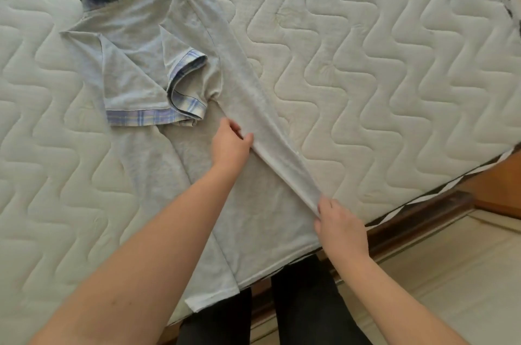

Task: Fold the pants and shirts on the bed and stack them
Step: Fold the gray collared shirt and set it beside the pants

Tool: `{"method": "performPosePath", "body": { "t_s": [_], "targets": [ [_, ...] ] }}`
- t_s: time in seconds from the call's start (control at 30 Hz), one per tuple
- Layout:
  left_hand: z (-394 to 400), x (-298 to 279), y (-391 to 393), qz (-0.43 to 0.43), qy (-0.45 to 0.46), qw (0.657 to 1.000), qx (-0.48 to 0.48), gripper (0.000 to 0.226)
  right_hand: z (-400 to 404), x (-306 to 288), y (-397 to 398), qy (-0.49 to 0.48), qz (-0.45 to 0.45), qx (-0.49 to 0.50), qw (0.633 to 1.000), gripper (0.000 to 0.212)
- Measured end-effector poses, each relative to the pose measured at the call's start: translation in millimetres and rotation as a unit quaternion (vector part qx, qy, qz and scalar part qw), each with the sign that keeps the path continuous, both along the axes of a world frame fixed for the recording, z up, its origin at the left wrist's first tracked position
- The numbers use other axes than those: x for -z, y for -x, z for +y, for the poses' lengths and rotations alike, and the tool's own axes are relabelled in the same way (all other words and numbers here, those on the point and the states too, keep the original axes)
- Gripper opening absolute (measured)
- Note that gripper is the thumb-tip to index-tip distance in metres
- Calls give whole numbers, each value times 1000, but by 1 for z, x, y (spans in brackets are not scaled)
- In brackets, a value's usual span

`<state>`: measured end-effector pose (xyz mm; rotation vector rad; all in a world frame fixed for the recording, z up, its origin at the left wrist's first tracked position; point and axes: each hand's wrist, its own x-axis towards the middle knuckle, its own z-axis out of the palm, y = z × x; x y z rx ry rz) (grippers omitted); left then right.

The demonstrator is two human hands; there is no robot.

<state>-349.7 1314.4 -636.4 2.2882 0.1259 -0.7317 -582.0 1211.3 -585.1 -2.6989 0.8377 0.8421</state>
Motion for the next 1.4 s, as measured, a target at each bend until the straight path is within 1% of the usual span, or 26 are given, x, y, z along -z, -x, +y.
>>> {"method": "performPosePath", "body": {
  "t_s": [0.07, 0.1, 0.17, 0.23, 0.3, 0.37, 0.43, 0.5, 0.57, 0.6, 0.63, 0.67, 0.73, 0.77, 0.8, 0.87, 0.93, 1.0, 1.07, 1.13, 1.23, 1.3, 1.37, 1.4],
  "targets": [
    [2, -2, 3, 22, 55, 996, -62, 30, 15, -2, 10, -23, -23, 0, 999, 11],
    [4, -3, 5, 18, 75, 994, -79, 33, 22, -3, 13, -30, -43, 7, 999, 11],
    [11, -5, 7, -21, 80, 993, -84, 40, 37, -5, 16, -35, -58, 1, 998, 14],
    [20, -8, 9, -40, 69, 993, -89, 48, 51, -7, 17, -26, -75, -25, 997, 28],
    [26, -7, 12, -11, 70, 992, -108, 52, 62, -8, 17, -1, -91, -53, 994, 41],
    [27, -7, 14, 55, 76, 989, -116, 47, 72, -4, 23, -3, -91, -63, 994, 37],
    [25, -7, 18, 110, 87, 986, -89, 31, 78, 0, 30, -36, -103, -38, 993, 28],
    [22, -7, 25, 151, 99, 982, -60, 19, 75, 0, 38, -55, -167, 5, 984, 20],
    [21, -5, 32, 160, 89, 982, -45, 12, 65, -2, 46, -57, -216, 47, 974, 15],
    [22, -4, 36, 151, 83, 984, -47, 7, 58, -2, 51, -69, -222, 87, 969, 15],
    [24, -4, 39, 141, 81, 985, -54, 3, 50, -3, 54, -86, -220, 152, 960, 16],
    [25, -5, 43, 134, 79, 986, -63, 5, 44, -3, 58, -100, -213, 238, 942, 19],
    [29, -5, 52, 149, 83, 982, -82, 12, 34, -1, 62, -112, -186, 421, 881, 28],
    [30, -6, 59, 170, 91, 977, -87, 13, 29, 2, 63, -121, -162, 486, 850, 34],
    [31, -7, 66, 194, 100, 972, -84, 13, 25, 5, 63, -135, -134, 521, 832, 40],
    [30, -7, 83, 250, 124, 958, -66, 17, 21, 11, 61, -177, -84, 535, 822, 47],
    [27, -9, 101, 308, 149, 938, -55, 32, 18, 15, 58, -199, -72, 547, 810, 49],
    [24, -10, 117, 336, 157, 927, -54, 42, 17, 20, 55, -191, -74, 565, 799, 44],
    [20, -9, 130, 342, 159, 924, -58, 40, 17, 23, 54, -195, -73, 598, 774, 34],
    [18, -9, 137, 330, 152, 929, -64, 29, 18, 26, 57, -222, -82, 644, 728, 26],
    [22, -7, 139, 264, 111, 957, -40, 9, 23, 24, 66, -294, -98, 693, 651, 20],
    [27, -7, 140, 227, 93, 969, -30, 11, 27, 21, 72, -345, -93, 722, 592, 19],
    [32, -9, 145, 226, 109, 966, -62, 11, 34, 18, 77, -384, -88, 747, 535, 17],
    [34, -10, 147, 233, 120, 962, -75, 13, 38, 17, 79, -397, -86, 753, 518, 15]
  ]
}}
